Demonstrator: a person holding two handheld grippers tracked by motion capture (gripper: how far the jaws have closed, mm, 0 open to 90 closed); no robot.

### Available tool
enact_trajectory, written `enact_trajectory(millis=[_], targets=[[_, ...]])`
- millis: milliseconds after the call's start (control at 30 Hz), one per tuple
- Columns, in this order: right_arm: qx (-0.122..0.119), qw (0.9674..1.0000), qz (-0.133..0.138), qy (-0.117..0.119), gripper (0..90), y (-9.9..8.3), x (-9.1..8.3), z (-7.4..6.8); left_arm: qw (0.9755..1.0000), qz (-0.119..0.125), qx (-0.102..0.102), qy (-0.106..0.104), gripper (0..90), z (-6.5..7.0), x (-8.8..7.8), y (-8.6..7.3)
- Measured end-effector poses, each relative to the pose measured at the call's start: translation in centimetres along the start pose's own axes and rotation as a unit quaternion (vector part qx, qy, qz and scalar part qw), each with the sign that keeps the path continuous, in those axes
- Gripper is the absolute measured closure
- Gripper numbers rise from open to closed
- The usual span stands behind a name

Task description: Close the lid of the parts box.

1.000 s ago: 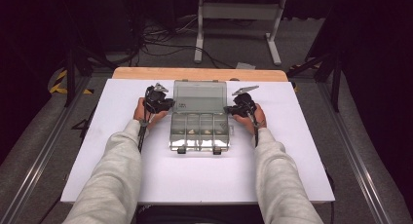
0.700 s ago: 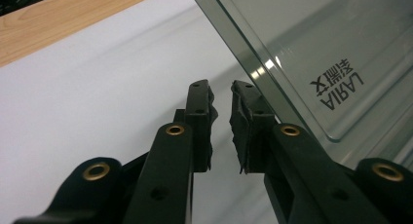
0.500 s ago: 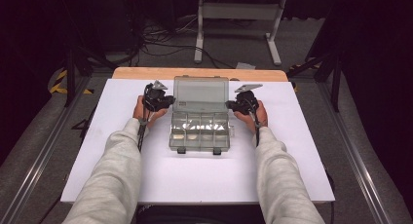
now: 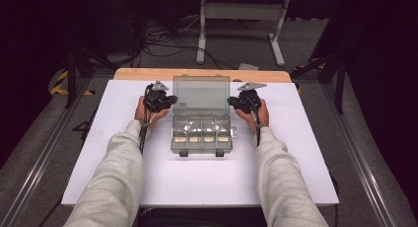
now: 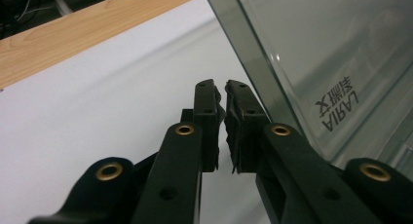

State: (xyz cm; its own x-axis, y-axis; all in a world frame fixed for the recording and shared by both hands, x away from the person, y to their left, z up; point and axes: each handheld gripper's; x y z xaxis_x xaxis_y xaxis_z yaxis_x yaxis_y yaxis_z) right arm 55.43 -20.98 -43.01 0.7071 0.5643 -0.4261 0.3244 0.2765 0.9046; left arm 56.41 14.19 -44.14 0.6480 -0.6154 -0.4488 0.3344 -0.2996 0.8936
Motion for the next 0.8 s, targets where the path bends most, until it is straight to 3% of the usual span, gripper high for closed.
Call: enact_trajectory(millis=[67, 133, 400, 800], targets=[[-0.001, 1.0000, 0.002, -0.002, 80.0, 0.1, -0.1, 0.0, 1.0000, -0.001, -0.001, 0.001, 81.8, 0.0, 0.0, 0.0], [-0.003, 1.0000, 0.004, -0.004, 79.7, 0.2, -0.3, 0.0, 0.9998, -0.004, 0.009, 0.016, 82.0, 0.3, -0.1, 0.3], [0.000, 0.9999, 0.016, 0.001, 76.7, 0.7, -0.9, 0.0, 0.9994, -0.002, 0.022, 0.027, 81.2, 0.8, -0.5, 1.2], [0.003, 0.9995, 0.029, 0.008, 71.2, 1.2, -2.2, -0.1, 0.9994, 0.010, 0.024, 0.024, 78.8, 1.2, -1.5, 2.1]])
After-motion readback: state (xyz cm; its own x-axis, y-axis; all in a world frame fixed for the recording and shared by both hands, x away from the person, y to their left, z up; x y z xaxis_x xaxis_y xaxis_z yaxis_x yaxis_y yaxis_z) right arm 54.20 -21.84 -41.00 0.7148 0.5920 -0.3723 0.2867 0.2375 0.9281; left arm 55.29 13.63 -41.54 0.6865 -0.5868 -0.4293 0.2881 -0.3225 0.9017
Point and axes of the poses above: each handheld gripper's, and its own axes: x roughly forward along the jaws, y roughly out of its top, z roughly to its right, and after that the axes turned 9 degrees about z, right-handed
